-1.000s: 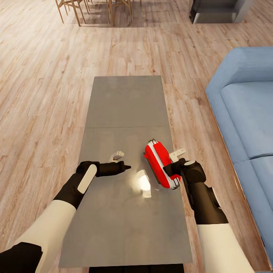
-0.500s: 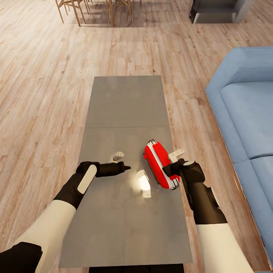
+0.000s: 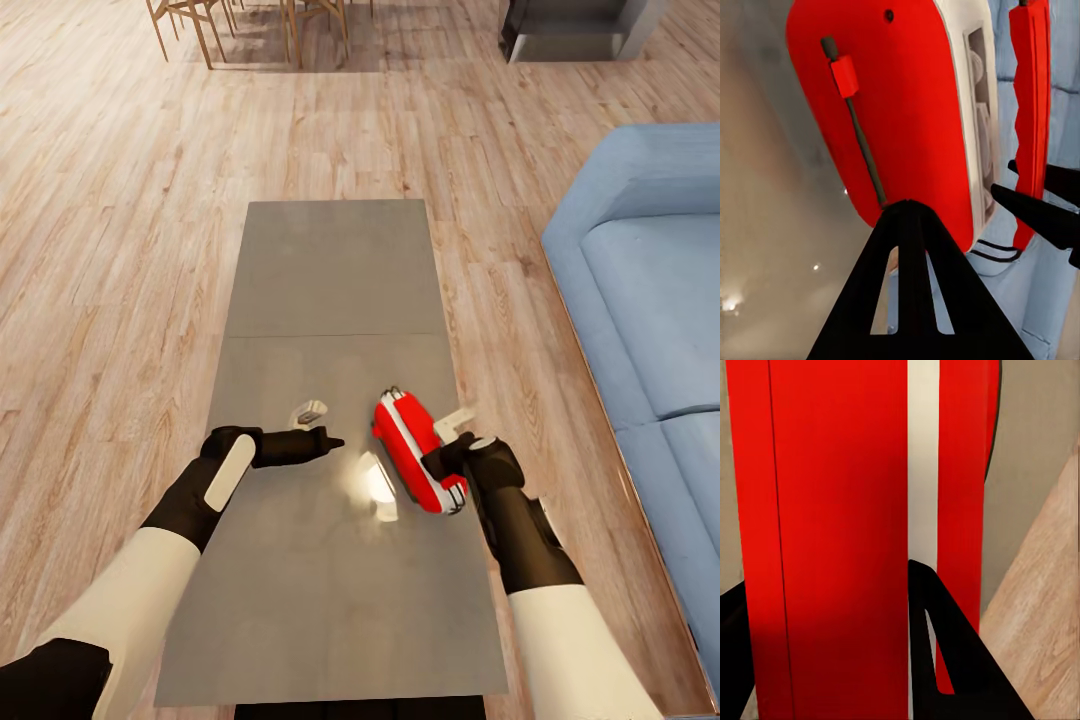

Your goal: Turn on the radio receiver that's on the table in the living room.

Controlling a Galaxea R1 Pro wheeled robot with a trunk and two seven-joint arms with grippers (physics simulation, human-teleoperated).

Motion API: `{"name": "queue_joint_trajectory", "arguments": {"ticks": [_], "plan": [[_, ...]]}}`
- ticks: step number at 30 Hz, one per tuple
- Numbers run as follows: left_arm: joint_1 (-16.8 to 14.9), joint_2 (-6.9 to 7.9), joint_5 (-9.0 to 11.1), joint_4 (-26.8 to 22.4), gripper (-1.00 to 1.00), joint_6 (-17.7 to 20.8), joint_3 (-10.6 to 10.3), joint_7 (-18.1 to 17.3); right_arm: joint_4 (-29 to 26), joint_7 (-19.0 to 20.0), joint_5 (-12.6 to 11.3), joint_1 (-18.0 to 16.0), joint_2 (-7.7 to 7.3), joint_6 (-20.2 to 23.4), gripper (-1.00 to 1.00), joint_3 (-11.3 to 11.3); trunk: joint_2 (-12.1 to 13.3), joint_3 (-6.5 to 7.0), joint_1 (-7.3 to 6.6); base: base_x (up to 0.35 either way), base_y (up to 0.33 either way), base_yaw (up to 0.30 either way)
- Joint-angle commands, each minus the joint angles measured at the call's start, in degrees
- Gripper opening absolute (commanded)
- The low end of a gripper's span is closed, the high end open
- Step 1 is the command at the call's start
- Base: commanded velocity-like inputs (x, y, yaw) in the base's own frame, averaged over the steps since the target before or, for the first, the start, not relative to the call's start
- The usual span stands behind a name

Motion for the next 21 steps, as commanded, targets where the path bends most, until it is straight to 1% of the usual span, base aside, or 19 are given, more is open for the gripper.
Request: {"name": "queue_joint_trajectory", "arguments": {"ticks": [1, 5, 18, 21], "plan": [[0.0, 0.0, 0.01, 0.0, -1.0, 0.0, 0.0, 0.0, 0.84, -0.82, -0.1, -0.01, 0.13, -0.76, -1.0, -0.01, -0.01, 0.0, -0.01, 0.0, 0.0, 0.0], [0.0, 0.07, 0.02, 0.01, -1.0, 0.0, 0.0, -0.01, 2.13, -2.55, -0.09, -0.01, 0.72, -2.35, -1.0, -0.02, -0.01, 0.0, -0.01, 0.0, 0.0, 0.0], [0.0, 0.11, 0.02, 0.1, -1.0, -0.01, -0.01, -0.01, 2.59, -4.51, -0.07, -0.01, 1.44, -5.23, -1.0, -0.11, -0.01, 0.0, -0.01, 0.0, 0.0, 0.0], [0.0, 0.12, 0.02, 0.16, -1.0, -0.03, -0.01, -0.01, 2.59, -4.85, -0.84, -0.01, 1.48, -5.54, -1.0, -0.11, -0.01, 0.0, -0.01, 0.0, 0.0, 0.0]]}}
